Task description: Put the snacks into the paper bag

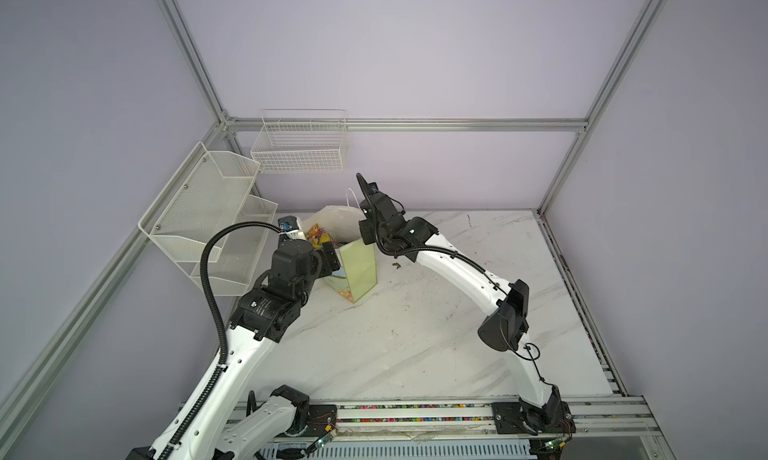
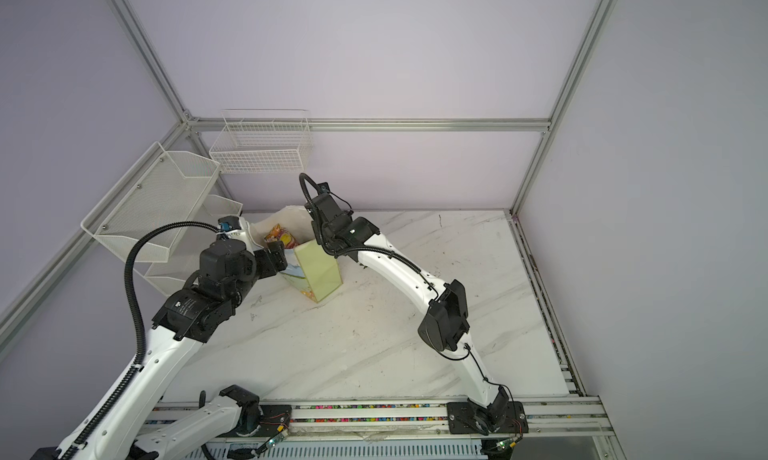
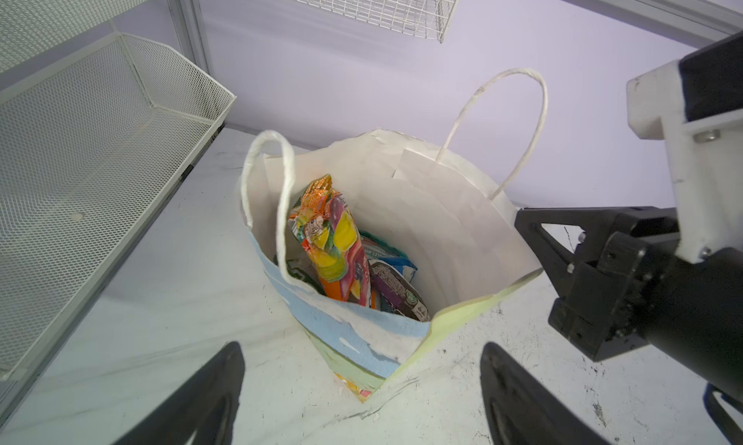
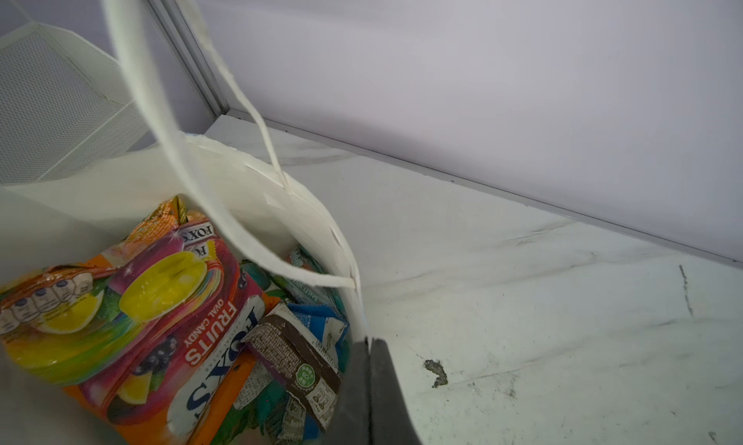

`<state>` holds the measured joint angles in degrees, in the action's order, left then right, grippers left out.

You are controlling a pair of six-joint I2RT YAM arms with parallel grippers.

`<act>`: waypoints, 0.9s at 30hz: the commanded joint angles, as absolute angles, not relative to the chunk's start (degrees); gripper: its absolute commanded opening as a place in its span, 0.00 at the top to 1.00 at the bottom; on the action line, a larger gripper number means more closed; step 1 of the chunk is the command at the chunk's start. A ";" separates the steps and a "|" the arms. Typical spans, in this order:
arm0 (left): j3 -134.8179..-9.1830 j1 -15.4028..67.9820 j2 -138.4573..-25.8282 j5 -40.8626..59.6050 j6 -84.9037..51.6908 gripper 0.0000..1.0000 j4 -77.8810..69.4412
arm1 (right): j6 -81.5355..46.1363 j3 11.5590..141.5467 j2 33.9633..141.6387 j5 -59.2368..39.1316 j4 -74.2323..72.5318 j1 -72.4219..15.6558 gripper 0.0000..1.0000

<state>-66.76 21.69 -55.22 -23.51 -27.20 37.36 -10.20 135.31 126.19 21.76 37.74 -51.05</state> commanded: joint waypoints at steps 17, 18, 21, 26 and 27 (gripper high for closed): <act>-67.15 21.16 -55.45 -18.63 -27.49 0.10 35.52 | -10.81 114.37 107.62 29.01 30.32 -46.66 1.00; -67.26 21.18 -55.61 -18.10 -27.46 0.10 35.44 | -10.88 112.97 106.61 29.00 29.83 -46.39 1.00; -67.85 21.27 -56.29 -15.40 -27.41 0.10 35.38 | -11.14 109.19 103.57 29.27 28.88 -45.62 1.00; -68.50 23.32 -57.37 -12.33 -26.69 0.11 33.81 | -11.95 102.80 98.67 29.52 27.17 -44.96 1.00; -68.73 24.06 -57.54 -12.56 -26.33 0.11 33.60 | -12.17 101.88 97.94 29.58 26.95 -44.89 1.00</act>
